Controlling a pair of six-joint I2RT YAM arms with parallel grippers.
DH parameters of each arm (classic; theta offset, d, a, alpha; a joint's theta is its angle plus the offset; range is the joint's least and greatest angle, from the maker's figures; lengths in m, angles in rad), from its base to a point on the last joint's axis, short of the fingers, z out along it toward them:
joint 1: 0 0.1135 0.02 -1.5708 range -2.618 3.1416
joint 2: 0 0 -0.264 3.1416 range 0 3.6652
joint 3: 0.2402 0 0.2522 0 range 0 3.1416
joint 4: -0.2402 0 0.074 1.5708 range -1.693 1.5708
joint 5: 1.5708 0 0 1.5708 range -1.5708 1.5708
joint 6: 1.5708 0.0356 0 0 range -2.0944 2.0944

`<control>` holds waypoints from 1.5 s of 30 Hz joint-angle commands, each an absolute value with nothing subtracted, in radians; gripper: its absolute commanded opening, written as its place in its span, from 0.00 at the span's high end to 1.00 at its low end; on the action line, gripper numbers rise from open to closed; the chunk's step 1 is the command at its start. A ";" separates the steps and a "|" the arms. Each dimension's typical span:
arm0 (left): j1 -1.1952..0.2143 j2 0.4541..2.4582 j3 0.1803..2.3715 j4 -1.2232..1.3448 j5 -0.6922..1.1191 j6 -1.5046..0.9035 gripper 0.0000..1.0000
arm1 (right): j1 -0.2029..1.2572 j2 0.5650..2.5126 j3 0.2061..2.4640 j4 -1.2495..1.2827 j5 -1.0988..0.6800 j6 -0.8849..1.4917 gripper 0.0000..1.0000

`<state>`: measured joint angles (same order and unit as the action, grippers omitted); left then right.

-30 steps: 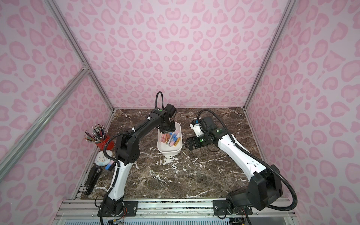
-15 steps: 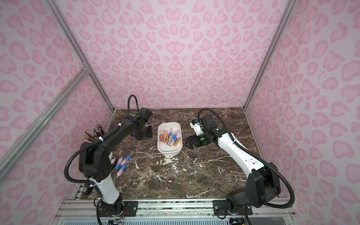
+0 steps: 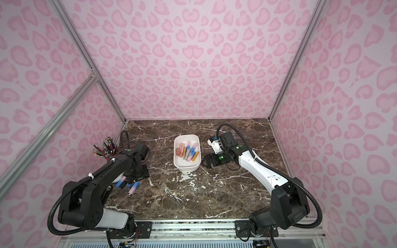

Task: Put the lipstick into the storage box
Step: Pick up the lipstick at the center of the board.

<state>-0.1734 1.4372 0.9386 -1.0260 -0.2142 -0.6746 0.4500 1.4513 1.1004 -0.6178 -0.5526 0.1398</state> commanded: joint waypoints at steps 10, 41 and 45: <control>-0.057 1.454 0.829 -0.964 -0.196 -0.699 0.35 | 0.455 1.464 1.095 -0.558 -0.574 0.170 0.01; -0.079 1.522 0.832 -0.889 -0.072 -0.709 0.93 | 0.471 1.545 1.184 -0.607 -0.552 0.174 0.01; -0.132 1.498 0.850 -0.906 -0.065 -0.742 0.97 | 0.472 1.540 1.193 -0.620 -0.551 0.166 0.01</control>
<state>-0.1078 1.5154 0.8352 -0.8772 -0.0711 -0.7029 0.4713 1.5391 1.1896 -0.6029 -0.5575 0.1795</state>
